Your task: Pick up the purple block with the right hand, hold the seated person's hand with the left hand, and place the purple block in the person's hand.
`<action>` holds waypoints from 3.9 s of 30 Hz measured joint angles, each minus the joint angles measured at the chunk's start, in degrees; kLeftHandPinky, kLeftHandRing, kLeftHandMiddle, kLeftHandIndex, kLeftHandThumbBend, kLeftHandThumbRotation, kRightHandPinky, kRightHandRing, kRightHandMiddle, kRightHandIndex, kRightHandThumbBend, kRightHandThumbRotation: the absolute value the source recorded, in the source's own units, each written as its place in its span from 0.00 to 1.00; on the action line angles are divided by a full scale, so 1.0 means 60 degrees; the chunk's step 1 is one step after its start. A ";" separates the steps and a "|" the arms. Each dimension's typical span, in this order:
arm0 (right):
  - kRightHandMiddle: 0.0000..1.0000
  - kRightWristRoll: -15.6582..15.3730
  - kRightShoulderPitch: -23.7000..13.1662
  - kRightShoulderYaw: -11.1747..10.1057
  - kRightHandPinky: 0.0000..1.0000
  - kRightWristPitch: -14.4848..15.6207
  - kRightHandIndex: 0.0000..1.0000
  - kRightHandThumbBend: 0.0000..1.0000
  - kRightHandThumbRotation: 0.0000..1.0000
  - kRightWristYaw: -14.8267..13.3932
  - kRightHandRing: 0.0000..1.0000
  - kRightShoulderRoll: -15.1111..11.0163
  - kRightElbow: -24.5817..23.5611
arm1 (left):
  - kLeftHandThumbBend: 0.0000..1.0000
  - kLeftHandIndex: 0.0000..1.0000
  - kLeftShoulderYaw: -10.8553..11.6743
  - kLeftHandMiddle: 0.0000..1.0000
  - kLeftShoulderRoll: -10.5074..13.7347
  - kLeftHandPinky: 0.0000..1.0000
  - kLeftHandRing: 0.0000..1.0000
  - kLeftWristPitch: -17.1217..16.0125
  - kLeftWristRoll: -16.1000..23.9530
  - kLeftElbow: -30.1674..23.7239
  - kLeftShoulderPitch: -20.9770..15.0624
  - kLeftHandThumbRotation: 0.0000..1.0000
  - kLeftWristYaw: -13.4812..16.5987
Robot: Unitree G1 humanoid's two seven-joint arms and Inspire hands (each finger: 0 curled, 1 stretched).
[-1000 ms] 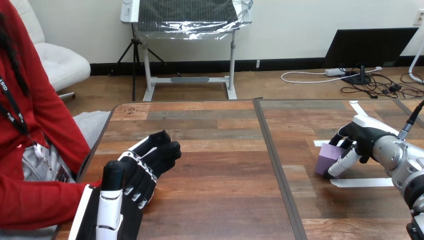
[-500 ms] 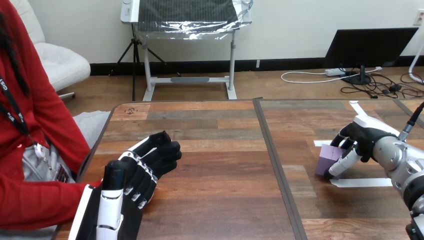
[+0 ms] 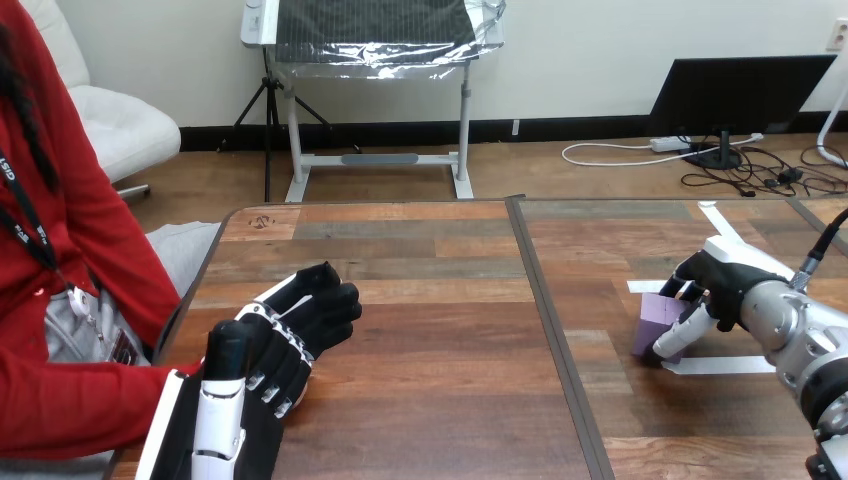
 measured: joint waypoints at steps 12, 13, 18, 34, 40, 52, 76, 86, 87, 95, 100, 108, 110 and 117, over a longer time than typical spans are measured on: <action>0.68 -0.0007 0.0007 0.0003 0.64 0.0028 0.60 0.79 0.00 -0.0047 0.68 0.0187 0.0000 | 0.48 0.76 0.0019 0.76 0.0000 0.80 0.79 0.0000 -0.0004 0.0000 0.0003 0.94 -0.0002; 0.68 -0.0004 0.0007 0.0003 0.63 0.0028 0.60 0.79 0.00 -0.0049 0.68 0.0197 0.0000 | 0.48 0.76 0.0023 0.76 -0.0001 0.80 0.79 0.0000 -0.0004 0.0000 0.0003 0.94 -0.0002; 0.67 -0.0006 0.0008 0.0004 0.60 0.0029 0.61 0.80 0.00 -0.0052 0.66 0.0231 0.0000 | 0.47 0.76 0.0042 0.76 -0.0002 0.80 0.79 0.0000 -0.0033 0.0000 0.0004 0.93 -0.0007; 0.68 0.0002 0.0029 -0.0001 0.60 0.0094 0.65 0.82 0.00 -0.0111 0.65 0.0244 0.0000 | 0.45 0.76 0.0062 0.76 -0.0005 0.81 0.79 0.0000 -0.0041 0.0000 0.0006 0.90 -0.0011; 0.67 0.0014 0.0049 -0.0008 0.58 0.0120 0.65 0.83 0.00 -0.0119 0.64 0.0253 0.0000 | 0.45 0.76 0.0067 0.76 -0.0005 0.82 0.79 0.0000 -0.0054 0.0000 0.0006 0.90 -0.0023; 0.66 0.0022 0.0076 -0.0017 0.56 0.0116 0.64 0.82 0.00 -0.0121 0.62 0.0267 0.0000 | 0.44 0.76 0.0077 0.76 -0.0007 0.81 0.79 0.0000 -0.0066 0.0000 0.0006 0.89 -0.0028; 0.56 0.0155 0.0078 -0.0078 0.48 -0.0034 0.53 0.78 0.00 -0.0319 0.53 0.0265 0.0000 | 0.42 0.76 0.0116 0.76 -0.0016 0.79 0.79 0.0000 -0.0094 0.0000 0.0002 0.90 -0.0083; 0.54 0.0196 0.0078 -0.0076 0.44 -0.0098 0.53 0.79 0.00 -0.0331 0.49 0.0265 0.0000 | 0.41 0.76 0.0115 0.76 -0.0017 0.78 0.79 0.0000 -0.0127 0.0000 -0.0002 0.89 -0.0098; 0.54 0.0199 0.0078 -0.0076 0.43 -0.0097 0.53 0.79 0.00 -0.0331 0.49 0.0265 0.0000 | 0.41 0.76 0.0115 0.76 -0.0017 0.77 0.79 0.0000 -0.0139 0.0001 -0.0003 0.89 -0.0099; 0.53 0.0203 0.0078 -0.0075 0.41 -0.0097 0.52 0.79 0.00 -0.0331 0.47 0.0265 0.0000 | 0.39 0.76 0.0117 0.76 -0.0017 0.77 0.79 0.0000 -0.0233 0.0001 -0.0004 0.88 -0.0108; 0.52 0.0207 0.0078 -0.0075 0.41 -0.0097 0.52 0.79 0.00 -0.0330 0.47 0.0265 0.0000 | 0.37 0.76 0.0154 0.75 -0.0018 0.77 0.78 0.0000 -0.0390 0.0001 -0.0020 0.88 -0.0135; 0.54 0.0215 0.0078 -0.0075 0.42 -0.0139 0.53 0.79 0.00 -0.0331 0.49 0.0265 0.0000 | 0.31 0.74 0.0371 0.74 -0.0061 0.69 0.75 -0.0061 -0.0359 0.0090 -0.0180 0.84 -0.0122; 0.54 0.0214 0.0078 -0.0075 0.43 -0.0161 0.53 0.79 0.00 -0.0331 0.49 0.0262 0.0000 | 0.31 0.74 0.0444 0.74 -0.0047 0.68 0.75 -0.0087 -0.0329 0.0119 -0.0207 0.82 -0.0086; 0.54 0.0268 0.0088 -0.0080 0.43 -0.0391 0.53 0.80 0.00 -0.0345 0.49 0.0241 0.0001 | 0.28 0.71 0.1032 0.71 0.0097 0.64 0.73 -0.0338 0.0632 0.0382 -0.0334 0.71 0.0136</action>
